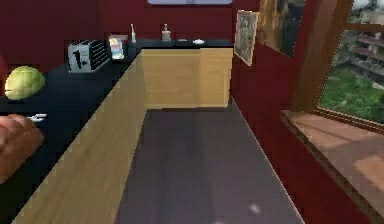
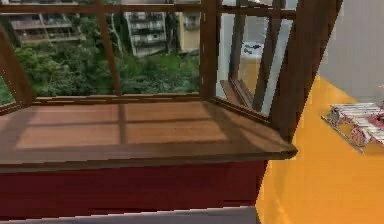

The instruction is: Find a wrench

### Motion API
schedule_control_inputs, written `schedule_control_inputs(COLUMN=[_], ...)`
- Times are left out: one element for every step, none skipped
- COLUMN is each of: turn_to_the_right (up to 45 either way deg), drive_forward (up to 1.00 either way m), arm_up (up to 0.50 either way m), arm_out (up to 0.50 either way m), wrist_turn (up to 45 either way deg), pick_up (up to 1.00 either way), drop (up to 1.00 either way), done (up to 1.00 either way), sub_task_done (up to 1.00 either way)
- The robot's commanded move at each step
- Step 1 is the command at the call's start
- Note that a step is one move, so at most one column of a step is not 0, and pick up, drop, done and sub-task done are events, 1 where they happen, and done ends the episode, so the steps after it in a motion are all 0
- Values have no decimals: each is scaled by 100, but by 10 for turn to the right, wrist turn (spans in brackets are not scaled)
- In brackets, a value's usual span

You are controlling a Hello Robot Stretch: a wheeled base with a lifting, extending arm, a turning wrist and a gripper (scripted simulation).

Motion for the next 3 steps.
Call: schedule_control_inputs(turn_to_the_right=[-420, 0, 0], drive_forward=[0, 100, 0], arm_up=[0, 0, 0], arm_out=[0, 0, 0], wrist_turn=[0, 0, 0], pick_up=[0, 0, 0], drop=[0, 0, 0], done=[0, 0, 100], sub_task_done=[0, 0, 0])
